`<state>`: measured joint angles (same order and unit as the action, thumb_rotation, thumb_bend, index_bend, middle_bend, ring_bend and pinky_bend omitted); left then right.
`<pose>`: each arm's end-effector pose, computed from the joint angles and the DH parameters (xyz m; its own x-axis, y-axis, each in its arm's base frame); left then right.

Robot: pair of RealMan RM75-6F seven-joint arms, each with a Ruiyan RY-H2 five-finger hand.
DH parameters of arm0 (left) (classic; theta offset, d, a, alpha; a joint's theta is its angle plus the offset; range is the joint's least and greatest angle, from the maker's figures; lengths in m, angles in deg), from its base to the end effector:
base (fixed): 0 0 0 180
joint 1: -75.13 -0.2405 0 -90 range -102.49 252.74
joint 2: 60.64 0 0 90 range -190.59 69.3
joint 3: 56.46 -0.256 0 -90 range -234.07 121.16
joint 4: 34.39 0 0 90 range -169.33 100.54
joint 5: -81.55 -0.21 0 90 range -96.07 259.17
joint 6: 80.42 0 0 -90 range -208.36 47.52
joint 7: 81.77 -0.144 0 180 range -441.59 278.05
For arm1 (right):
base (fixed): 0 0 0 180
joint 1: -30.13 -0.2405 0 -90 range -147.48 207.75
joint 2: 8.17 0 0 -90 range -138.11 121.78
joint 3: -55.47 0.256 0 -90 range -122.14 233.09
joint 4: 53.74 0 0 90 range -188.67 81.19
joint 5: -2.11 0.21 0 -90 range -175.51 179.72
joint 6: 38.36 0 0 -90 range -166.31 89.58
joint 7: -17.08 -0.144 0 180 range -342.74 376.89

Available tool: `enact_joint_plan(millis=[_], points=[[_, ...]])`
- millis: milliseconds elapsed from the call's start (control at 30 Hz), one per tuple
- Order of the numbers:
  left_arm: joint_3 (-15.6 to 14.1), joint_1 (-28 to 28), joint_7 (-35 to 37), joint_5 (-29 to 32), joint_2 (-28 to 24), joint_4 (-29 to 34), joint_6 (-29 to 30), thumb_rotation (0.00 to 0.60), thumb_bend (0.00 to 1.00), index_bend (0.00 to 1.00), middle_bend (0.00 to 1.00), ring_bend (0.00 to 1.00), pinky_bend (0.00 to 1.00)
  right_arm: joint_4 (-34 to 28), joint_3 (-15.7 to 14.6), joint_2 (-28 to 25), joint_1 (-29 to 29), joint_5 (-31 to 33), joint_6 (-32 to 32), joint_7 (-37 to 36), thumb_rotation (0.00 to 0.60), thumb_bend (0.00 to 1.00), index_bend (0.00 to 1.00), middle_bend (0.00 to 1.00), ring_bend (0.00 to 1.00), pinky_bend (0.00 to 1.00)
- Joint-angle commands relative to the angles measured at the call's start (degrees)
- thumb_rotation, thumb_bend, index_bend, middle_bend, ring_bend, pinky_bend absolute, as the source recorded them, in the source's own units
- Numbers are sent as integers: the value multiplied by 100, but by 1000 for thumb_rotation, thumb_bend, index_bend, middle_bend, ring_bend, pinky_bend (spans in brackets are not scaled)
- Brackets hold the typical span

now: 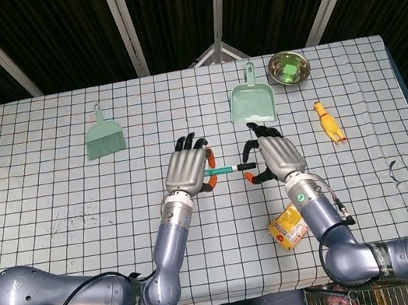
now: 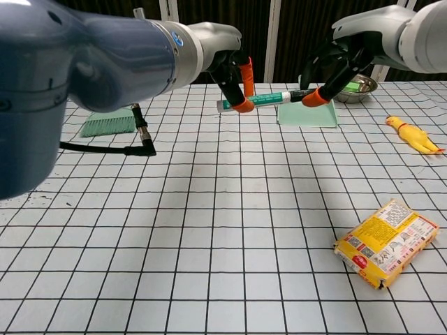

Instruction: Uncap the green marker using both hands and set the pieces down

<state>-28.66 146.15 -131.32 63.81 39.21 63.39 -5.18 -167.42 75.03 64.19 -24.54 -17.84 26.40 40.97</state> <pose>0.0496 0.3475 -0.0292 0.3150 0.2865 0.9048 0.9383 -0.2370 -0.2517 -0.0739 -0.3490 0.0659 0.0549 -0.3742 0.9257 -0.9985 -0.0203 0.0510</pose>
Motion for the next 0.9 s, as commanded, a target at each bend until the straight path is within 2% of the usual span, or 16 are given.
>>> enact_joint_plan(millis=[33,600,900], points=[[-3,3,-2,5,-1,5,3,600,595,634,173,0,0,23,-1,15,-9,2,-19,-7,600,323,552,0,39,0],[-68,-25,13,17,-46,10,-25,600,595,635,173,0,0,120,-17,39,10,-31,-51,-90,600,353,645,0,57,0],[-224,-293,26,137,-366,223,-5,600,596,635,172,0,0,212,-175,-103,214,-138,-169,-227,600,353,660,0,57,0]])
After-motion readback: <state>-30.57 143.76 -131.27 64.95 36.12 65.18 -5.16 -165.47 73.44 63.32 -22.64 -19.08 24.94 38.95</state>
